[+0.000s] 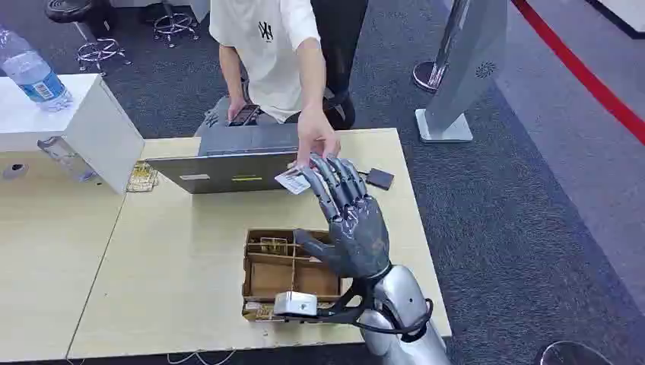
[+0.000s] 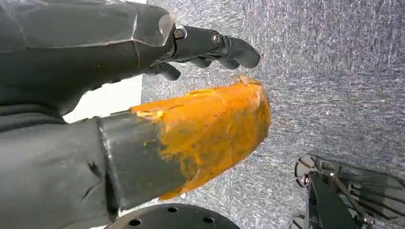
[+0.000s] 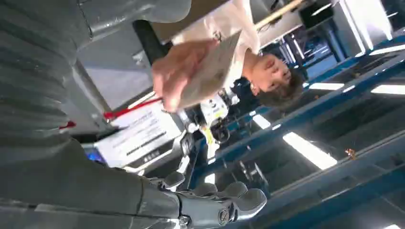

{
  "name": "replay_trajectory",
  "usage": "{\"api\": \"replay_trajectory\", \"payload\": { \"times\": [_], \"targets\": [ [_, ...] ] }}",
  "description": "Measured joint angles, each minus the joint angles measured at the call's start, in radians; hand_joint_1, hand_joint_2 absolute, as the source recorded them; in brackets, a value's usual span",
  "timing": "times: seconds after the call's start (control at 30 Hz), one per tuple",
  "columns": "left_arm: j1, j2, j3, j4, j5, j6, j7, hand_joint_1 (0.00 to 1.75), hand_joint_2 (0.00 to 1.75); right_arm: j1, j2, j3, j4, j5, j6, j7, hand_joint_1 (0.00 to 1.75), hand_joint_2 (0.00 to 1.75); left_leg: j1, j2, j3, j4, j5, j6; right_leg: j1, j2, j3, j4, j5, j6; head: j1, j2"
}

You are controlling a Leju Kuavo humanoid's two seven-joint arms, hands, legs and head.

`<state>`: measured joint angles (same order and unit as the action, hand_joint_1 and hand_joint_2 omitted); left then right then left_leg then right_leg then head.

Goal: Pass the card to the sensor for recognition and then transmit it.

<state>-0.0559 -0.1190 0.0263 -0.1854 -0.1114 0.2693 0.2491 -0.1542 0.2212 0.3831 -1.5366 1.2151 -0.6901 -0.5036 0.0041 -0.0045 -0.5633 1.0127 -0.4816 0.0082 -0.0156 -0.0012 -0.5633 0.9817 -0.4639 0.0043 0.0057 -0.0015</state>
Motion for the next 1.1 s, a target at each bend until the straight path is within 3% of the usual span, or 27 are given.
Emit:
{"api": "replay_trajectory", "payload": {
  "times": [0.1, 0.13, 0.17, 0.2, 0.27, 0.93, 1.1],
  "targets": [
    [0.0, 0.0, 0.0, 0.0, -0.004, -0.002, 0.001, 0.0, 0.0, -0.005, 0.022, -0.038, 0.003, 0.036, 0.0, -0.011, 0.02, 1.75, 0.0, 0.0, 0.0, 0.0, 0.0, 0.0, 0.0, 0.0, 0.0, 0.0, 0.0, 0.0, 0.0, 0.0],
    [0.0, 0.0, 0.0, 0.0, -0.005, -0.003, 0.002, 0.0, 0.0, -0.006, 0.029, -0.049, 0.003, 0.05, 0.0, -0.011, 0.28, 1.75, 0.0, 0.0, 0.0, 0.0, 0.0, 0.0, 0.0, 0.0, 0.0, 0.0, 0.0, 0.0, 0.0, 0.0],
    [0.0, 0.0, 0.0, 0.0, -0.006, -0.003, 0.002, 0.0, 0.0, -0.007, 0.036, -0.058, 0.003, 0.059, 0.0, -0.011, 0.75, 1.75, 0.0, 0.0, 0.0, 0.0, 0.0, 0.0, 0.0, 0.0, 0.0, 0.0, 0.0, 0.0, 0.0, 0.0],
    [0.0, 0.0, 0.0, 0.0, -0.006, -0.003, 0.002, 0.0, 0.0, -0.008, 0.042, -0.067, 0.003, 0.065, 0.0, -0.011, 1.47, 1.75, 0.0, 0.0, 0.0, 0.0, 0.0, 0.0, 0.0, 0.0, 0.0, 0.0, 0.0, 0.0, 0.0, 0.0],
    [0.0, 0.0, 0.0, 0.0, -0.007, -0.003, 0.002, 0.0, 0.0, -0.008, 0.045, -0.081, 0.003, 0.077, -0.001, -0.011, 1.75, 1.75, 0.0, 0.0, 0.0, 0.0, 0.0, 0.0, 0.0, 0.0, 0.0, 0.0, 0.0, 0.0, 0.0, 0.0],
    [0.0, 0.0, 0.006, 0.0, -0.016, -0.001, 0.008, 0.0, 0.0, 0.003, 0.052, -0.15, 0.005, 0.075, -0.001, -0.029, 1.75, 1.75, 0.0, 0.0, 0.0, 0.0, 0.0, 0.0, 0.0, 0.0, 0.0, 0.0, 0.0, 0.0, 0.0, 0.0],
    [0.0, 0.0, 0.009, 0.0, -0.018, 0.0, 0.008, 0.0, 0.0, 0.004, 0.052, -0.156, 0.023, -0.004, -0.001, -0.029, 1.75, 1.75, 0.0, 0.0, 0.0, 0.0, 0.0, 0.0, 0.0, 0.0, 0.0, 0.0, 0.0, 0.0, 0.0, 0.0]
  ]
}}
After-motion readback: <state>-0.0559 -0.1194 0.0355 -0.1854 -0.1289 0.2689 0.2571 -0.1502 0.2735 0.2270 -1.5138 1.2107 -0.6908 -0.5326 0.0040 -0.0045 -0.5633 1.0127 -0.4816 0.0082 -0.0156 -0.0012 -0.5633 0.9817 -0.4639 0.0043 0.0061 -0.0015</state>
